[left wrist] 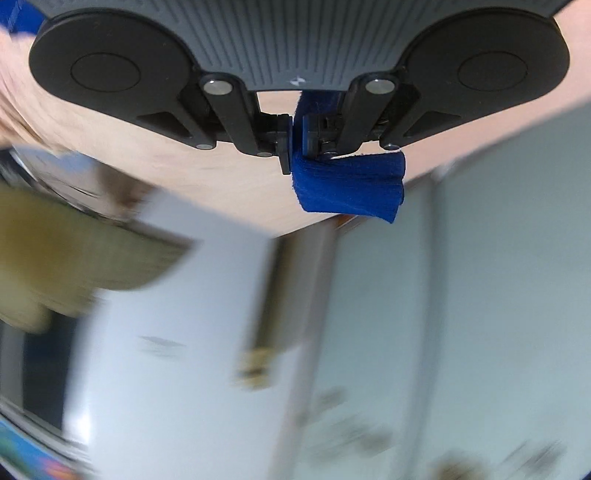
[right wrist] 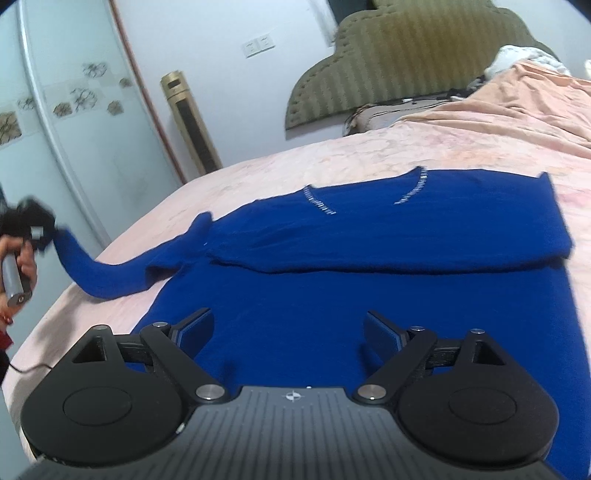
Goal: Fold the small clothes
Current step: 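Fold the sleeve across the sweater body and open the left gripper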
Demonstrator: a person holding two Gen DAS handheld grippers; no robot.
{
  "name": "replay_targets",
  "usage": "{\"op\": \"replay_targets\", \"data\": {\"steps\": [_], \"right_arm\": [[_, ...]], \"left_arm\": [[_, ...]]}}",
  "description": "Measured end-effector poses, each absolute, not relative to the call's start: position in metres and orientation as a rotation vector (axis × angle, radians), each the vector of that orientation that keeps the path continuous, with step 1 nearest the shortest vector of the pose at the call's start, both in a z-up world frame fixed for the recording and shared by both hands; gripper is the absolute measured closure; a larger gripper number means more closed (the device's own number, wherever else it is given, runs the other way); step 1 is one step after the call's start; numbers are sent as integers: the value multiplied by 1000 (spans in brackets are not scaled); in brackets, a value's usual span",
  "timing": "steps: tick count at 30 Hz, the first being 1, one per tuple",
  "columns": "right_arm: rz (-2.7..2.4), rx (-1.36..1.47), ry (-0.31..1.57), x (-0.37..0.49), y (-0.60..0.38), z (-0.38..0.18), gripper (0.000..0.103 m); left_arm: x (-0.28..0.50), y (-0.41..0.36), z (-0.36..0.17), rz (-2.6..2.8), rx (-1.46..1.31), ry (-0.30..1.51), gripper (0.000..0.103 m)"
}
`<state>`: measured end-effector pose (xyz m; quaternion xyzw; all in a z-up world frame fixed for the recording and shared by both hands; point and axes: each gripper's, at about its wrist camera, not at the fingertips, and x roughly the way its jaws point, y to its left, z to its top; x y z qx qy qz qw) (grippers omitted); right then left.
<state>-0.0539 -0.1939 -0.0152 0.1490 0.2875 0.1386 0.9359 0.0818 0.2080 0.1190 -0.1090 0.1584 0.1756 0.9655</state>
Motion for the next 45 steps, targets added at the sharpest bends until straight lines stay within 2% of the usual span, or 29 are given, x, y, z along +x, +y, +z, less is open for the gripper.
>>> {"op": "replay_targets", "data": {"steps": [4, 7, 12, 19, 23, 24, 25, 26, 27, 28, 32, 35, 40, 45], "right_arm": [[239, 332, 571, -64, -216, -16, 12], [206, 345, 563, -71, -232, -17, 12], [129, 344, 556, -88, -259, -18, 12], [26, 344, 568, -105, -287, -23, 12], [-1, 333, 580, -107, -292, -26, 12], [-8, 331, 579, -107, -294, -26, 12], [-16, 328, 577, -107, -295, -26, 12], [-24, 326, 573, -106, -297, -25, 12], [-30, 325, 569, -106, -298, -24, 12], [-35, 323, 564, -104, -301, -23, 12], [-41, 326, 543, -85, -308, -20, 12], [-23, 357, 526, -61, -314, -16, 13], [71, 429, 524, -9, -314, -8, 13], [75, 170, 580, 53, -259, -13, 12]], "left_arm": [[98, 100, 138, 109, -66, 309, 98], [107, 23, 130, -43, 11, 367, 98], [113, -89, 85, -268, 112, 492, 98], [111, -175, 22, -479, 213, 715, 97], [126, -176, 6, -537, 203, 840, 88], [124, -168, 10, -545, 187, 839, 79], [126, -164, 11, -552, 172, 828, 62], [124, -155, 18, -559, 148, 809, 49], [120, -142, 28, -568, 117, 779, 22], [117, -128, 38, -583, 74, 732, 9], [114, -85, 70, -616, -30, 626, 8], [116, -48, 73, -473, 7, 577, 8], [126, 5, 47, -147, 126, 573, 8], [143, 24, -2, 62, 265, 676, 8]]}}
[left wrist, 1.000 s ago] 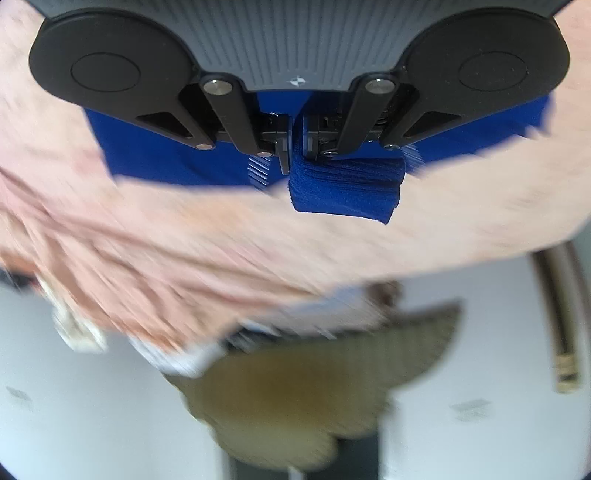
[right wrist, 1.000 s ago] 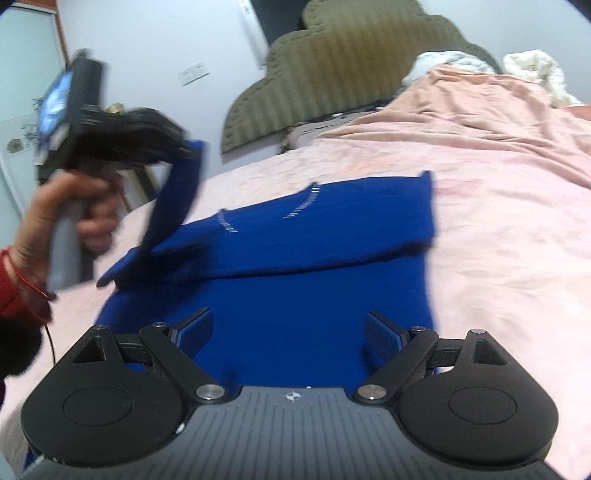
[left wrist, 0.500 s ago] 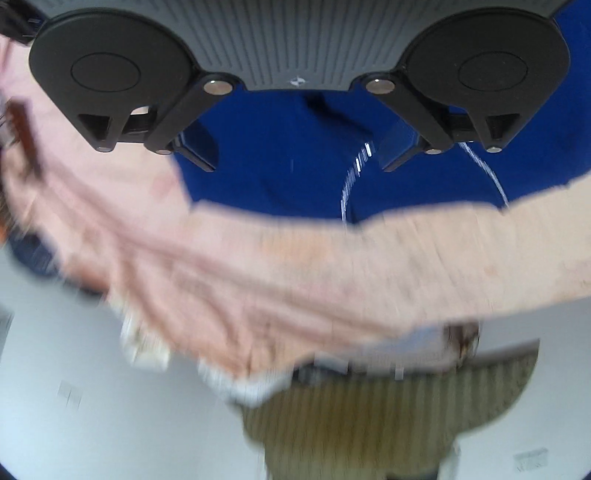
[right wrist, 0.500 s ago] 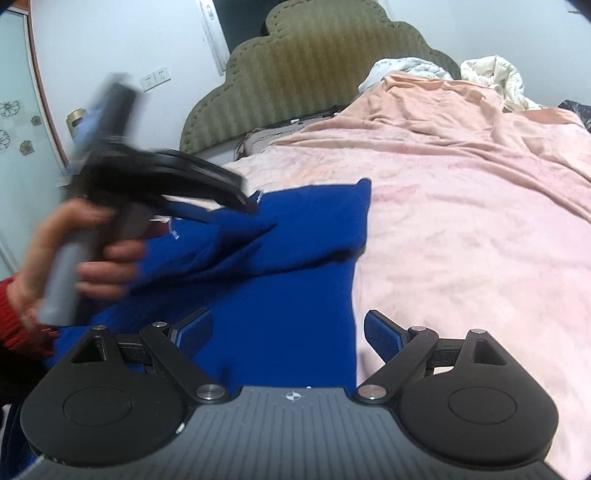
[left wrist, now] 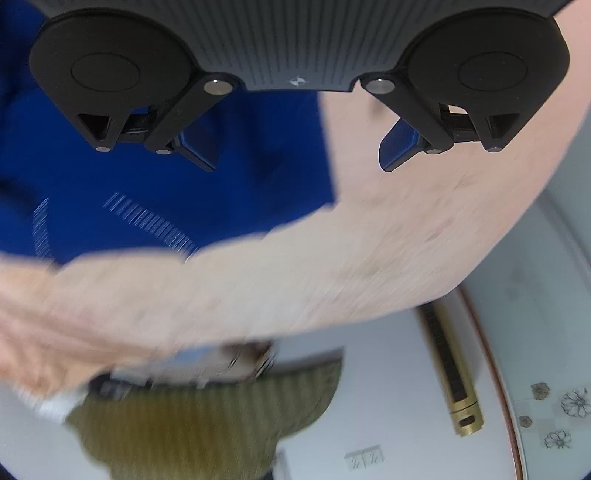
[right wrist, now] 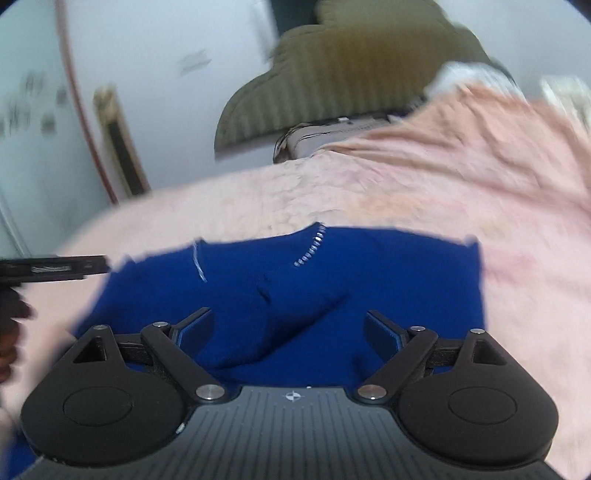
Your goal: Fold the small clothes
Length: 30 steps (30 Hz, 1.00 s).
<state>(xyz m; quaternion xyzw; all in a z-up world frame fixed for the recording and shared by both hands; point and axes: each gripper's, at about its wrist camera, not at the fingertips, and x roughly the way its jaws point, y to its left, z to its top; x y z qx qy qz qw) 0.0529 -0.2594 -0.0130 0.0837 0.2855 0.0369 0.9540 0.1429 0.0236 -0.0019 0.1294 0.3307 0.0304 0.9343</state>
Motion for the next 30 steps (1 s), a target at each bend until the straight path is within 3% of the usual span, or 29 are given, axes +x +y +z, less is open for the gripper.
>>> {"op": "replay_targets", "data": {"steps": [7, 10, 14, 30], "right_arm": [[-224, -147, 634, 99, -222, -45, 9], [-342, -21, 579, 76, -260, -39, 3], [-513, 115, 479, 43, -306, -27, 2], [-199, 654, 360, 10, -365, -31, 3]], "left_arm": [[133, 36, -22, 108, 332, 671, 7], [128, 59, -17, 146, 307, 659, 8], [106, 84, -9, 92, 269, 612, 8], [74, 66, -23, -113, 507, 488, 8]]}}
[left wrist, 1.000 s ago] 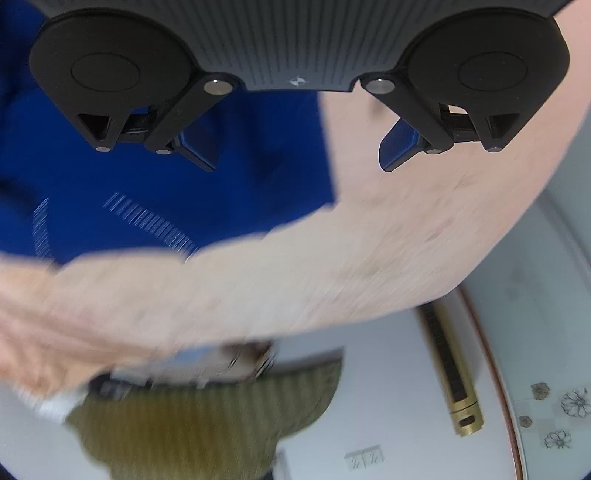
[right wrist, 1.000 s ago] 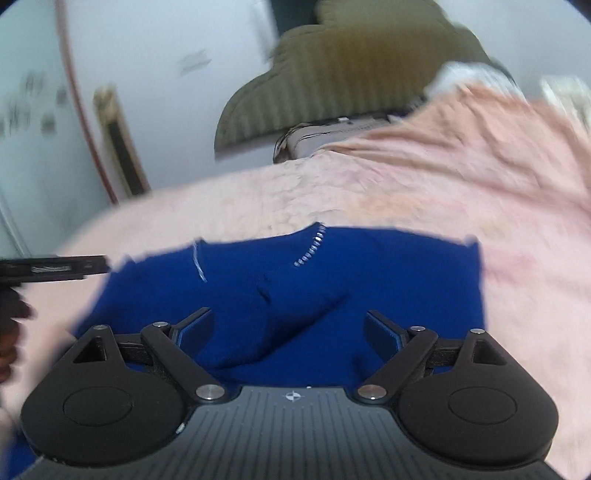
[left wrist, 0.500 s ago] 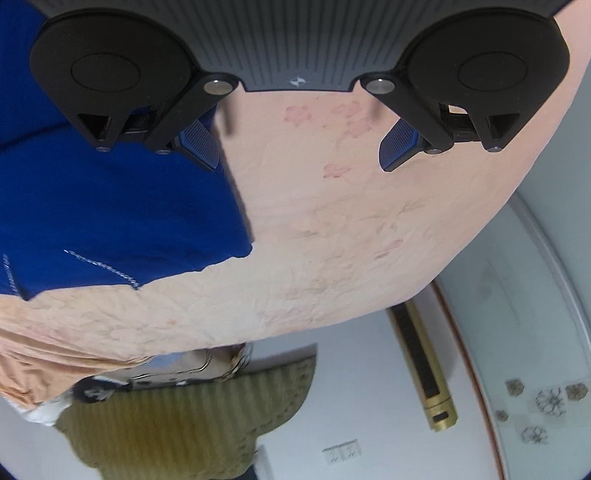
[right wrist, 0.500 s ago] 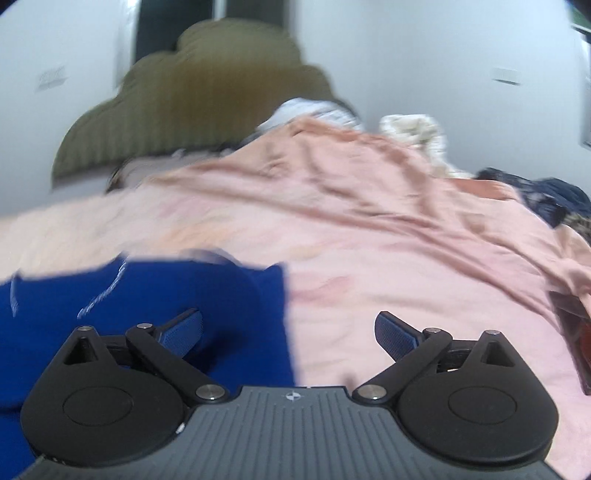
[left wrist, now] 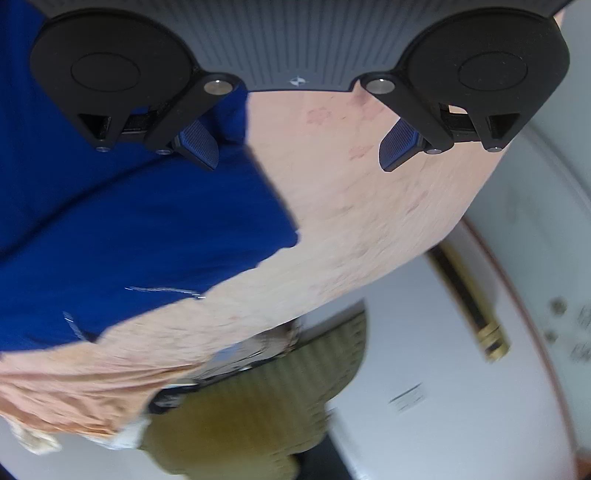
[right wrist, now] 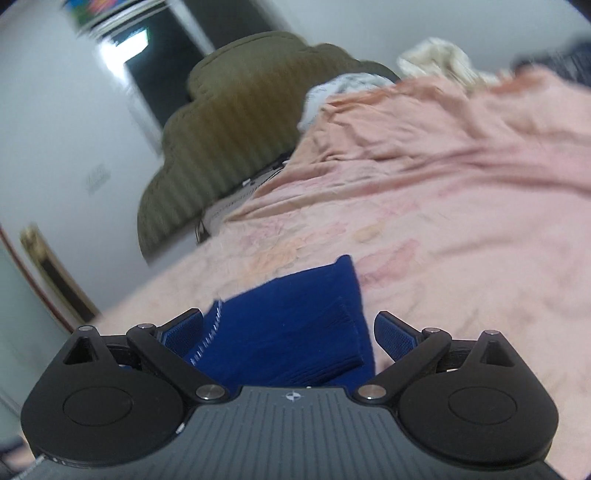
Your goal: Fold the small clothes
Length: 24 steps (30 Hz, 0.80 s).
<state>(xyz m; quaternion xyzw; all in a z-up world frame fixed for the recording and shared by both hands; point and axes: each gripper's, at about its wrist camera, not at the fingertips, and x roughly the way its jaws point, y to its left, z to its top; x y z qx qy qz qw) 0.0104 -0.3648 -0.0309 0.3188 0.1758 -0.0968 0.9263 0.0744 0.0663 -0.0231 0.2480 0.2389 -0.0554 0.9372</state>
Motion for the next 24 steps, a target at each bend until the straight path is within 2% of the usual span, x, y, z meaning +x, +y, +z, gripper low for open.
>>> {"op": "replay_targets", "data": {"steps": [3, 5, 8, 12, 15, 20, 24], "right_arm": [[-153, 801, 333, -1, -384, -35, 3], [-74, 858, 349, 0, -387, -37, 7], [-6, 891, 399, 8, -381, -41, 10], [58, 881, 440, 21, -370, -48, 10], [-43, 878, 483, 25, -371, -56, 12], [-29, 827, 471, 13, -361, -45, 7], [-116, 724, 521, -10, -356, -41, 7]], "left_arm": [[72, 59, -32, -139, 583, 487, 8], [75, 54, -40, -80, 637, 481, 8], [83, 61, -42, -14, 604, 503, 7], [92, 79, -38, -3, 483, 570, 5], [80, 80, -30, -1, 478, 542, 6], [70, 81, -25, 0, 450, 564, 6], [50, 103, -15, -113, 245, 636, 6]]}}
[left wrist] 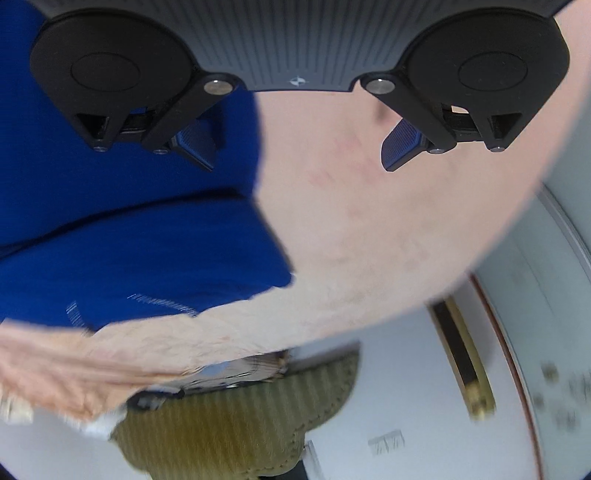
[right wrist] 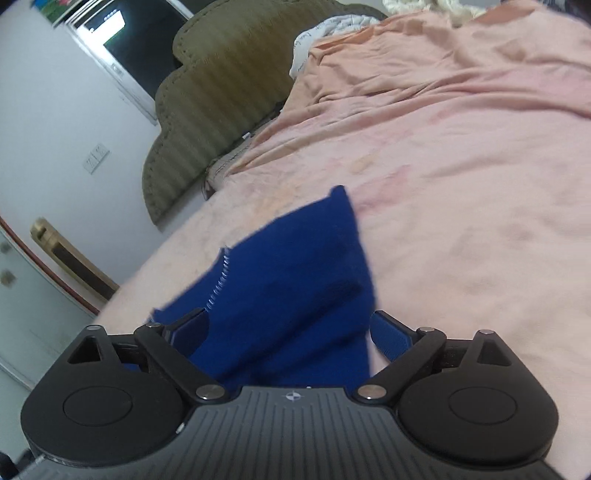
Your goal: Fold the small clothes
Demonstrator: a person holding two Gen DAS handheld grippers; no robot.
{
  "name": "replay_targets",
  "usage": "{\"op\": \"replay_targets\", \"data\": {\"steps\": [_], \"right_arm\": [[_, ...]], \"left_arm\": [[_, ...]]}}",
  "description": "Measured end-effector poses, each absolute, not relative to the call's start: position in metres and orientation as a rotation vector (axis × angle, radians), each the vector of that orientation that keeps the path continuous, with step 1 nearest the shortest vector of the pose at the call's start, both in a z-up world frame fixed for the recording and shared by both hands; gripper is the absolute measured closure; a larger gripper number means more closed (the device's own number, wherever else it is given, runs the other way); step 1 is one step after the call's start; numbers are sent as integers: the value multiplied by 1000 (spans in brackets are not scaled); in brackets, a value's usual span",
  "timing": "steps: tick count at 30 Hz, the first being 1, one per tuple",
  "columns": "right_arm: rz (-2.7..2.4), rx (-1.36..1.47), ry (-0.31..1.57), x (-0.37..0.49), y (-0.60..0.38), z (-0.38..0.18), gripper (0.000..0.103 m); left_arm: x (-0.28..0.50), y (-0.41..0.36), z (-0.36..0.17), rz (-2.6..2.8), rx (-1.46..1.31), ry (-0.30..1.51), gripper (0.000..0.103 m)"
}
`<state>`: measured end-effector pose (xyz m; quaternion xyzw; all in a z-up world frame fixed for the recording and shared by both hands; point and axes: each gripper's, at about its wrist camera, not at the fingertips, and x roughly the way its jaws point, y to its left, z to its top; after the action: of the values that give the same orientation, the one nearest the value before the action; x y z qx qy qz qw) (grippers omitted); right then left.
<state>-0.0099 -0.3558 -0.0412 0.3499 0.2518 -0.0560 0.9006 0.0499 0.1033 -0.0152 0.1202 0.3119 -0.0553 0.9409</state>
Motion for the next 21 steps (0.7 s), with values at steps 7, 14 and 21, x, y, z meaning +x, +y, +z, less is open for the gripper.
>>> {"op": "replay_targets", "data": {"steps": [7, 14, 21], "right_arm": [[-17, 613, 607, -82, -355, -49, 25], [43, 506, 685, -101, -340, -55, 95], [50, 476, 590, -84, -342, -35, 96]], "left_arm": [[30, 133, -24, -356, -45, 832, 21], [39, 123, -28, -399, -90, 854, 96], [47, 113, -9, -344, -57, 712, 98]]}}
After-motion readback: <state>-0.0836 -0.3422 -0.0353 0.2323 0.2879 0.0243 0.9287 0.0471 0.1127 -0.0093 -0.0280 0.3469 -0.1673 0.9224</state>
